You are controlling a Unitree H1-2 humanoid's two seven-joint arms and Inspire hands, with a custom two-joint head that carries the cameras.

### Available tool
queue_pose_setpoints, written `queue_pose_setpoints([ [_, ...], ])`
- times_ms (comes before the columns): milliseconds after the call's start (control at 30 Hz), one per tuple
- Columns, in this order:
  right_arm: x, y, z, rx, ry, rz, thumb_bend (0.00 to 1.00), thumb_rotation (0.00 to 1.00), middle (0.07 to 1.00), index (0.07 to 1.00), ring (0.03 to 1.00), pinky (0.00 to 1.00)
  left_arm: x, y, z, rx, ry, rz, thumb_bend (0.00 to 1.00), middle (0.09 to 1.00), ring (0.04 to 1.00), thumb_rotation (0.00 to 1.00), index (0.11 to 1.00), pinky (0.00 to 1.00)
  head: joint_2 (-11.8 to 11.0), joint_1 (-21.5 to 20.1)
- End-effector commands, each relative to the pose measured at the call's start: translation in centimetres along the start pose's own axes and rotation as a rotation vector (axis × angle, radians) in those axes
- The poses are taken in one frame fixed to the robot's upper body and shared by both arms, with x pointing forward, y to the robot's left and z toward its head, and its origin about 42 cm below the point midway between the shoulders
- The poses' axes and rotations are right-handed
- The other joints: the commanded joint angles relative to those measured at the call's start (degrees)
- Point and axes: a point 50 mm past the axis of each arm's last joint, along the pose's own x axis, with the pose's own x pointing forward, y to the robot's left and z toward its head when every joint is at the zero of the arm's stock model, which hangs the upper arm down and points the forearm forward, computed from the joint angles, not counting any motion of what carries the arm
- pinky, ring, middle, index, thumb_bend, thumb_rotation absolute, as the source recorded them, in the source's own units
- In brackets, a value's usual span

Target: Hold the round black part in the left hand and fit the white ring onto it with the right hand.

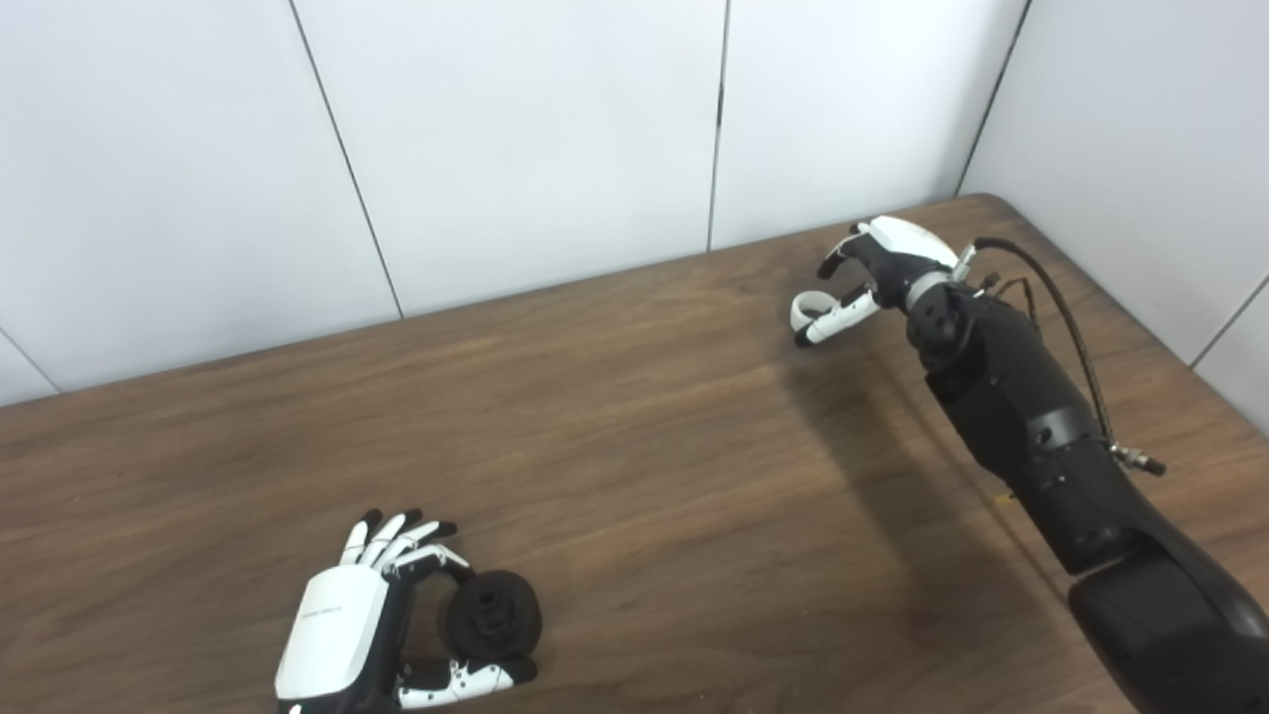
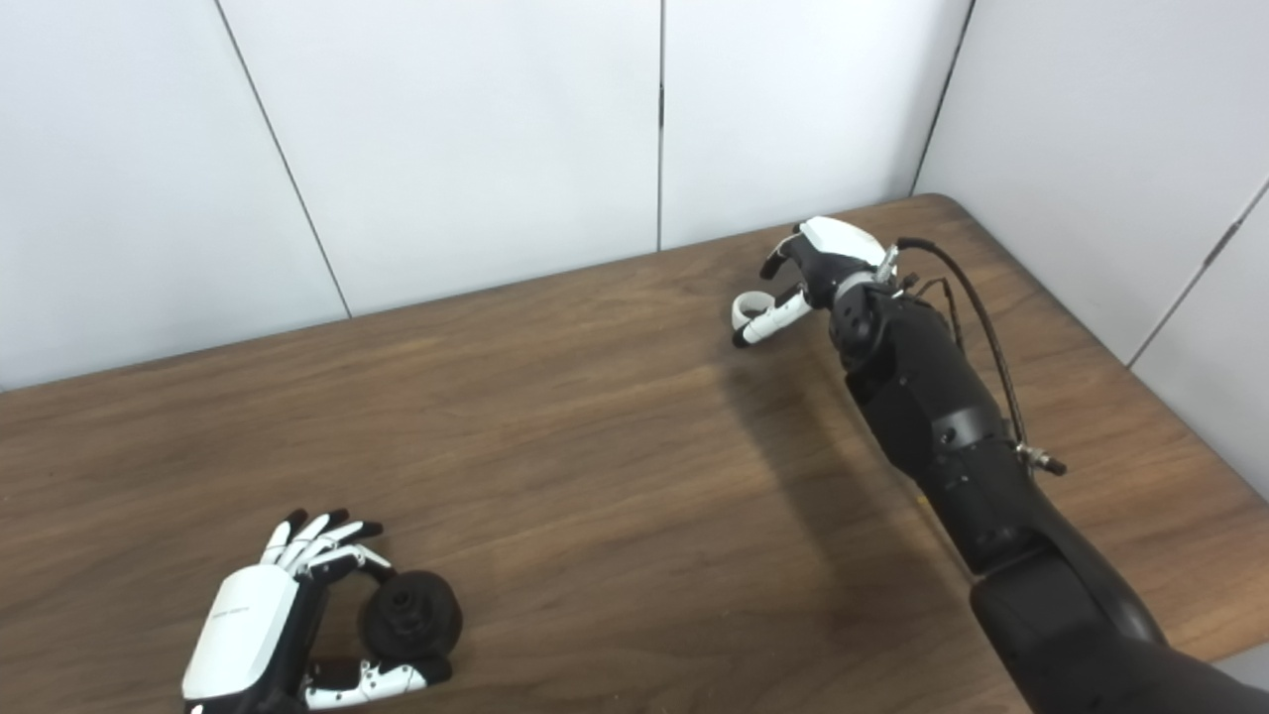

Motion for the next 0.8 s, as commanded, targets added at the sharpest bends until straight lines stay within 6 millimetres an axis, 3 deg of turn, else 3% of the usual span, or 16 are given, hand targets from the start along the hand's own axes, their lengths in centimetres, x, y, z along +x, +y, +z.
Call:
queue_pose_setpoints([
  [0, 0.23, -2.5, 0.85, 0.003, -0.016, -0.073, 0.83, 0.33, 0.996, 0.72, 1.0, 1.0, -0.56, 0.05, -0.6, 0.038, 0.026, -0.026, 0.52, 0.815, 0.914, 0.05, 0.484, 1.0, 0.03, -0.03],
  [767, 0.14, -1.54, 0.07, 0.02, -0.011, -0.073, 0.81, 0.35, 0.96, 0.686, 1.0, 1.0, -0.64, -0.03, -0.4, 0.04, 0.016, -0.021, 0.52, 0.809, 0.911, 0.05, 0.483, 1.0, 0.41, 0.3],
])
